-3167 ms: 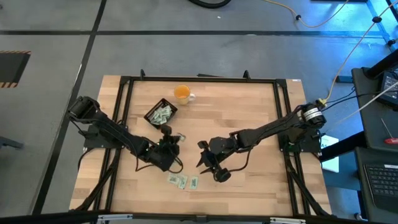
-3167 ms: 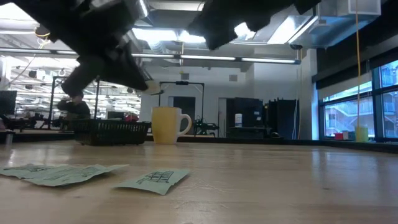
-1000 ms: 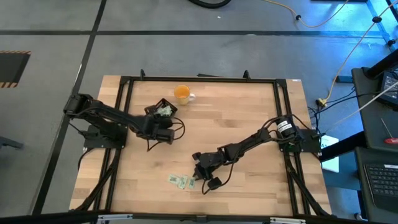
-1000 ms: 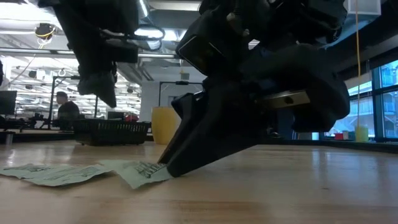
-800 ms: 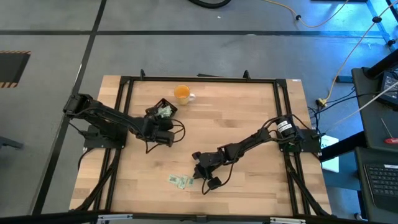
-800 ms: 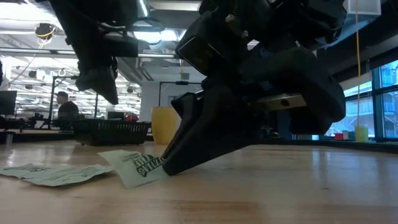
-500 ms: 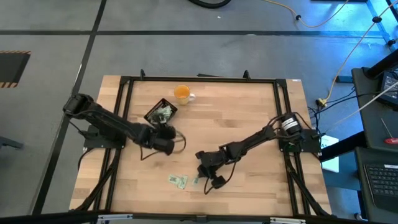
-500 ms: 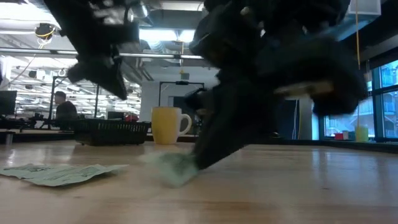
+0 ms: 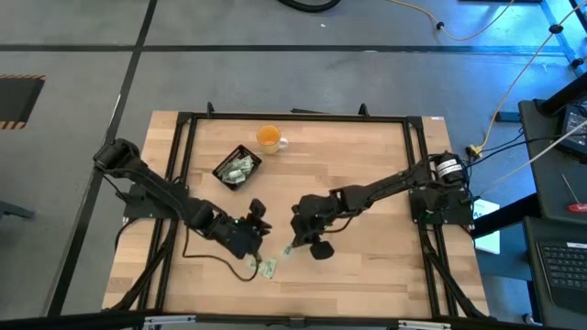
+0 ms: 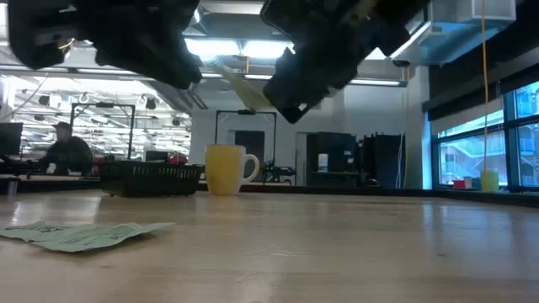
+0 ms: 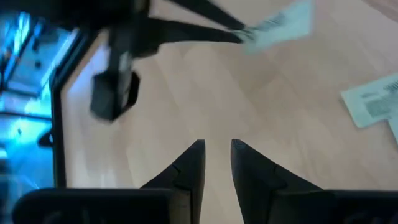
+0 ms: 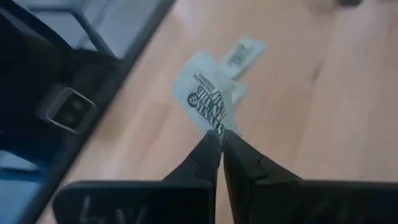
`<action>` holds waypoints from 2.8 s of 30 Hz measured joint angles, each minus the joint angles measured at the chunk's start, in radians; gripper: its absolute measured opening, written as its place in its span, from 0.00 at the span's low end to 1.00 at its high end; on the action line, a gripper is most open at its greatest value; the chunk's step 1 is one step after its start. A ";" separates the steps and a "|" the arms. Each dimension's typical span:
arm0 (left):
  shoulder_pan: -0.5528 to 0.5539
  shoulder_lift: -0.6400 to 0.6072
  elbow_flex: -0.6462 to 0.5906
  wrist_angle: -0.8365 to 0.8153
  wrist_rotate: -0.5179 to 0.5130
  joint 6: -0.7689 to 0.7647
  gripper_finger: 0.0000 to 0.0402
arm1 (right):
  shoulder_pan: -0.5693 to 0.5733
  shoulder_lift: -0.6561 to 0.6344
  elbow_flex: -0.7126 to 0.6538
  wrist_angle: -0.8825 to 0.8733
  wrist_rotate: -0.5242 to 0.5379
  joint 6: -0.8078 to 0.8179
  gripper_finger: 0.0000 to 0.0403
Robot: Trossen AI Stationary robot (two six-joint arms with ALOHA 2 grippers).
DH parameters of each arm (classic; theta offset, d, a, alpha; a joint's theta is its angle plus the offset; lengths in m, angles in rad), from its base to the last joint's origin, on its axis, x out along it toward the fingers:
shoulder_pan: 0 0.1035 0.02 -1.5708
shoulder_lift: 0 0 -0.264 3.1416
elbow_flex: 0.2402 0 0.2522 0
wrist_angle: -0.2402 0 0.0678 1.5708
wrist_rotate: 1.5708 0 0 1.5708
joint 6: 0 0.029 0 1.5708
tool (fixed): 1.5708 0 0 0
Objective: Pick and place Stevia / Truvia into bins
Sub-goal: Put the green stevia packet into the black bin
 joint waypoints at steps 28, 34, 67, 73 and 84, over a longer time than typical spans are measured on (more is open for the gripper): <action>-0.121 0.073 0.000 0.271 -0.080 0.289 0.18 | -0.033 -0.003 0.000 0.148 0.002 0.149 0.04; -0.129 0.073 0.000 0.270 -0.080 0.289 0.14 | -0.033 -0.003 0.000 0.147 0.002 0.147 0.04; 0.091 -0.016 0.000 -0.721 -0.356 -0.796 0.01 | -0.150 -0.060 0.002 -0.155 0.308 -0.042 0.35; 0.219 -0.016 -0.001 -0.810 -0.351 -0.915 0.01 | -0.131 -0.060 0.002 -0.189 0.311 -0.067 0.35; 0.353 0.016 -0.001 -0.780 -0.296 -0.884 0.01 | -0.100 -0.102 -0.096 -0.148 0.335 -0.088 0.35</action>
